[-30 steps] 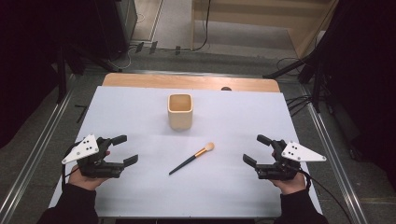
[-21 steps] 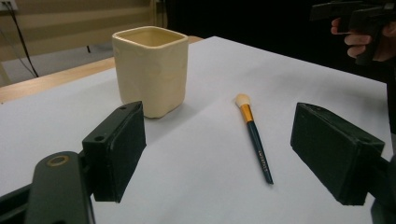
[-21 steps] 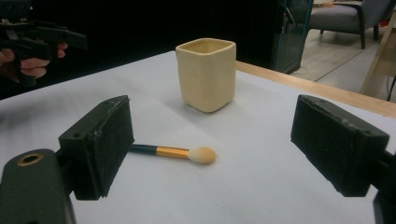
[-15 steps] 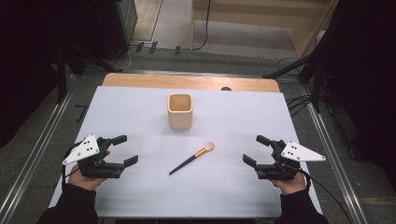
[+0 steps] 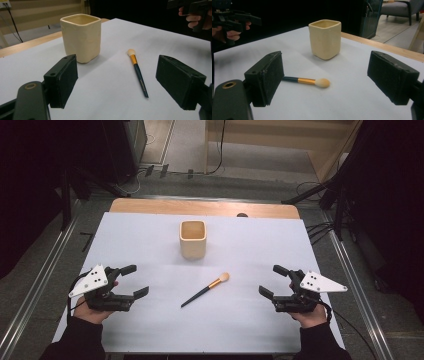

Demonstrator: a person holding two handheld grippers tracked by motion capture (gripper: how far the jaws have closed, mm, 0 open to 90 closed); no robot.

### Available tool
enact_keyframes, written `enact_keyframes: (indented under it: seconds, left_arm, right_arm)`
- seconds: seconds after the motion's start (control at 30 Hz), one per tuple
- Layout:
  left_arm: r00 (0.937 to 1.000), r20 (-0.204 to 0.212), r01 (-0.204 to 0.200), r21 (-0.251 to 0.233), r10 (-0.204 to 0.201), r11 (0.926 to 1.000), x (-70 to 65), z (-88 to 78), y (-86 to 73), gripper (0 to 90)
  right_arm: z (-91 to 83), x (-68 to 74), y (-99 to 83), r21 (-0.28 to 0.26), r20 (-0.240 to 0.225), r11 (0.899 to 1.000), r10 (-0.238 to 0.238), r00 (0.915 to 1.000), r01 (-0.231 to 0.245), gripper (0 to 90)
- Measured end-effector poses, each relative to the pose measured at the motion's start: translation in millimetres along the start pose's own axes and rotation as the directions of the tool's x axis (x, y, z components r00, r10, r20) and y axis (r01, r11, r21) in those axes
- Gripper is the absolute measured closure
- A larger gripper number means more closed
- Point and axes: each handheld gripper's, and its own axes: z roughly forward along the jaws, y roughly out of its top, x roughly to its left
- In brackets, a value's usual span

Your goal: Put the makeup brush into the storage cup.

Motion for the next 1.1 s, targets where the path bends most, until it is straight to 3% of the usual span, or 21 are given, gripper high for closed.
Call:
enact_keyframes:
  seconds: [0.3,1.1]
  left_arm:
    - [0.9999,0.012,-0.001,0.0,0.001,1.0,-1.5,1.8,1.8,18.4]
    - [0.9996,0.016,0.025,0.008,-0.025,0.9997,0.6,4.7,1.8,18.2]
  right_arm:
    - [7.1,-1.7,2.1,-0.014,-0.026,1.0,0.005,0.9997,-0.005,14.1]
    - [37.8,-6.3,12.8,-0.02,-0.037,1.0,-0.013,0.9992,0.013,14.2]
